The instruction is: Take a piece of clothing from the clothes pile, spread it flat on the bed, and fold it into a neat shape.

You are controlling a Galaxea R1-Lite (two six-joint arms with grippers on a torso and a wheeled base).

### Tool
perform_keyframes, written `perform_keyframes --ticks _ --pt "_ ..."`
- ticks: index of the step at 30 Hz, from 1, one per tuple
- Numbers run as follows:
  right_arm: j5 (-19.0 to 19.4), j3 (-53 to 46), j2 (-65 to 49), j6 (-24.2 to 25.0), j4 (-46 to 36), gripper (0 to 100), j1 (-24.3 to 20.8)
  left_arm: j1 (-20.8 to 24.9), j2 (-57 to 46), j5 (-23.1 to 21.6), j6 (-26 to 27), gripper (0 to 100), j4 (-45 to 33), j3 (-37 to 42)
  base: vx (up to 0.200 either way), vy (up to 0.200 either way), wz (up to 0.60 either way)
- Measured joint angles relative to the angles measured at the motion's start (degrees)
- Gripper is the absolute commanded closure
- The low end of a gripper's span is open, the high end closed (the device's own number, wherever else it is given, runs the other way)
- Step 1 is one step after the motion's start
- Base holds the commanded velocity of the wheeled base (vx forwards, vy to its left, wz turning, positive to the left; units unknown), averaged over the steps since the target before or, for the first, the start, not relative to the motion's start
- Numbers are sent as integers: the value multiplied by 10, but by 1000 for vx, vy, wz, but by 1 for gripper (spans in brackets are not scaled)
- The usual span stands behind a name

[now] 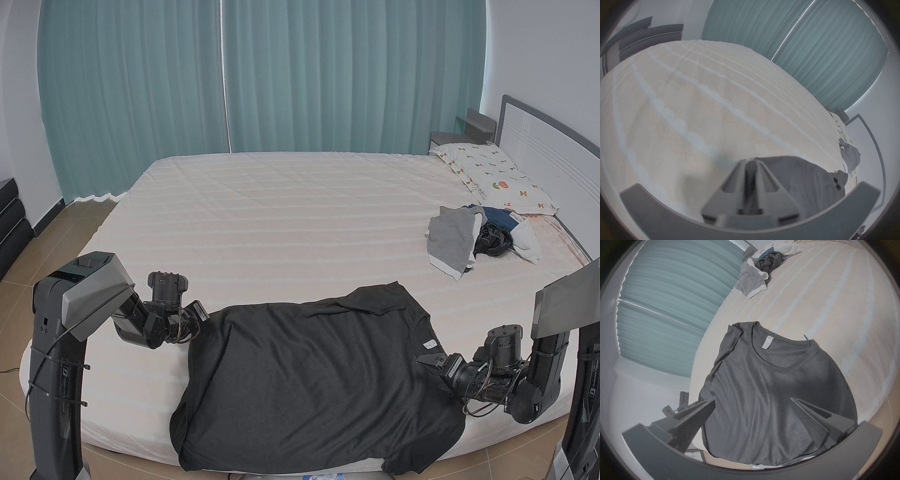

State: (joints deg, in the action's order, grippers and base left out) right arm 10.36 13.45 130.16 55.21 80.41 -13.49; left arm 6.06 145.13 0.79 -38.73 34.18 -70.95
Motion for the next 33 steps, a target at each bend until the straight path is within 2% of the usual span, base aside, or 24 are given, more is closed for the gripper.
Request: perform_keyframes --ticks 6,12,21,25,33 --pt "0 -1 0 0 0 0 -4 -3 7 31 -5 100 27 -22 0 0 0" --pt "0 0 -1 0 1 0 -5 -16 18 42 -14 100 76 -44 0 0 0" --pt "-1 4 -1 2 3 0 -5 -25 45 48 -13 100 80 -84 0 0 0" --pt "-14 7 0 3 5 0 -3 -28 52 49 -13 100 80 -95 0 0 0" --pt "-23 8 7 5 44 0 -3 -35 61 52 -15 100 79 -113 0 0 0"
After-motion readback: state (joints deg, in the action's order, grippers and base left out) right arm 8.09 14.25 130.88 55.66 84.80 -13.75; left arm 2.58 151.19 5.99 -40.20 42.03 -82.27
